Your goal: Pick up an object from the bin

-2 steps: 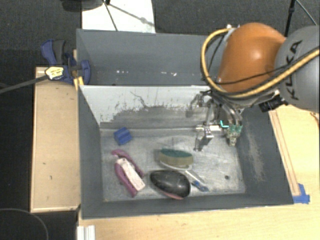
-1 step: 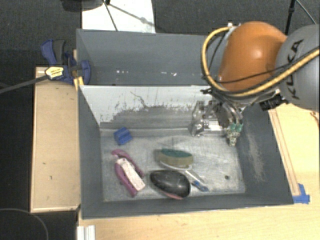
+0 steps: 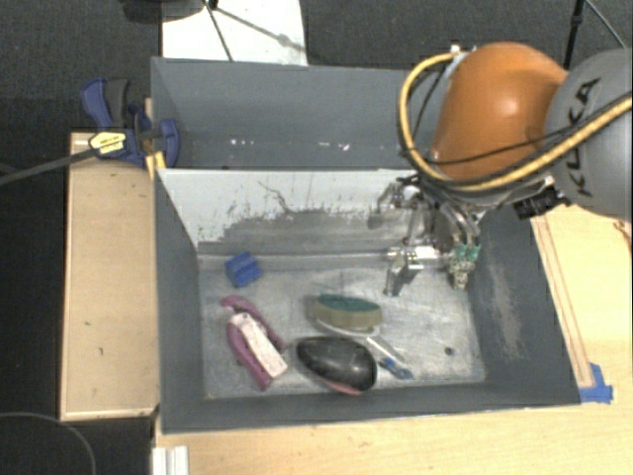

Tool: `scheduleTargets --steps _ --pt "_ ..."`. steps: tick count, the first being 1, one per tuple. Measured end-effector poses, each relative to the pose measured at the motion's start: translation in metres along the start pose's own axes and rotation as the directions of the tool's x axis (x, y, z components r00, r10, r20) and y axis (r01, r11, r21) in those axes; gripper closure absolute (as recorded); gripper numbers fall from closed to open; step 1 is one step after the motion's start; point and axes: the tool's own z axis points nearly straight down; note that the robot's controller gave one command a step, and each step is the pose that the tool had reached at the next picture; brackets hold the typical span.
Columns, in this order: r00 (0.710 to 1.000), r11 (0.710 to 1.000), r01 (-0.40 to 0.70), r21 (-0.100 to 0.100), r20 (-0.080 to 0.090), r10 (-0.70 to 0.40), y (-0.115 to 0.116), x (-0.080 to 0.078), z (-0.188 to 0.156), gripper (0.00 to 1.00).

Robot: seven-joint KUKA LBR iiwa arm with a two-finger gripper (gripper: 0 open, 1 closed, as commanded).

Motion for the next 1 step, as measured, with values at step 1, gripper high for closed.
scheduleTargets --steps 1 --pt "0.978 0.978 -0.207 0.002 -0.009 0.207 0.0294 0.0524 0.1063 0.00"
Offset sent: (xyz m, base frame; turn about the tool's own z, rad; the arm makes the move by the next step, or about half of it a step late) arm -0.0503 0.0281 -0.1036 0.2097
